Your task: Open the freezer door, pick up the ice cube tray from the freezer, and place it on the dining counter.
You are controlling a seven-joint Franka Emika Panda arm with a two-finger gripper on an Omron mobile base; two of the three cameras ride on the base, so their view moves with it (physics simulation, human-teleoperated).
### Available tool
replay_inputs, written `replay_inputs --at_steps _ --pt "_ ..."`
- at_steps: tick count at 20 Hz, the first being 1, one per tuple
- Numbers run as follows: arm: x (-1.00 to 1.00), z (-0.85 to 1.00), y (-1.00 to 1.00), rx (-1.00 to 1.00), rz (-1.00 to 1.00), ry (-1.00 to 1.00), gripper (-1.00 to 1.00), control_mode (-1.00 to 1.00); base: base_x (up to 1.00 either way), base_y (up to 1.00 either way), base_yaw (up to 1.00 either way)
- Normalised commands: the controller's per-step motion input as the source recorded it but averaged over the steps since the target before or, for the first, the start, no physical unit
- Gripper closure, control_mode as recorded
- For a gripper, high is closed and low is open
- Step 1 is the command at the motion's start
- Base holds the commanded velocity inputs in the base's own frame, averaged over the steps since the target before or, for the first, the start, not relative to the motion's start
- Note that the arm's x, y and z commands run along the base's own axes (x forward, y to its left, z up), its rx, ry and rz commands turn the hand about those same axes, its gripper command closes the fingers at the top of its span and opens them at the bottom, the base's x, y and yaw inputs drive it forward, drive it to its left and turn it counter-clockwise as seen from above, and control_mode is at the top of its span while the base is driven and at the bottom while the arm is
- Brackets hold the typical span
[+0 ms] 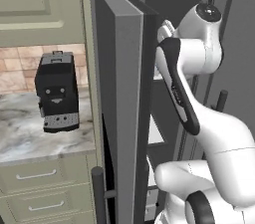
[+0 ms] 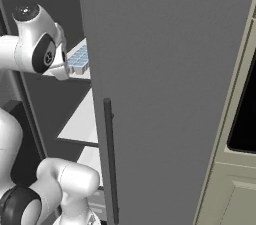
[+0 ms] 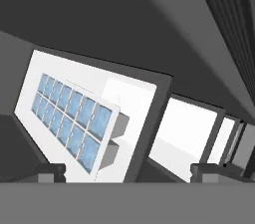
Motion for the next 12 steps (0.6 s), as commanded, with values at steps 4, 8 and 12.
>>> replay_inputs --at_steps 4,8,12 --pt "0.26 -0.24 0.00 0.05 -0.03 0.00 -1.00 -1.00 0.00 0.00 0.00" --pt "0.13 -0.19 -0.03 0.10 0.00 0.00 -1.00 -1.00 0.00 0.00 0.00" --pt "0.19 -0.14 0.00 0.06 0.00 0.00 -1.00 -1.00 0.00 0.00 0.00"
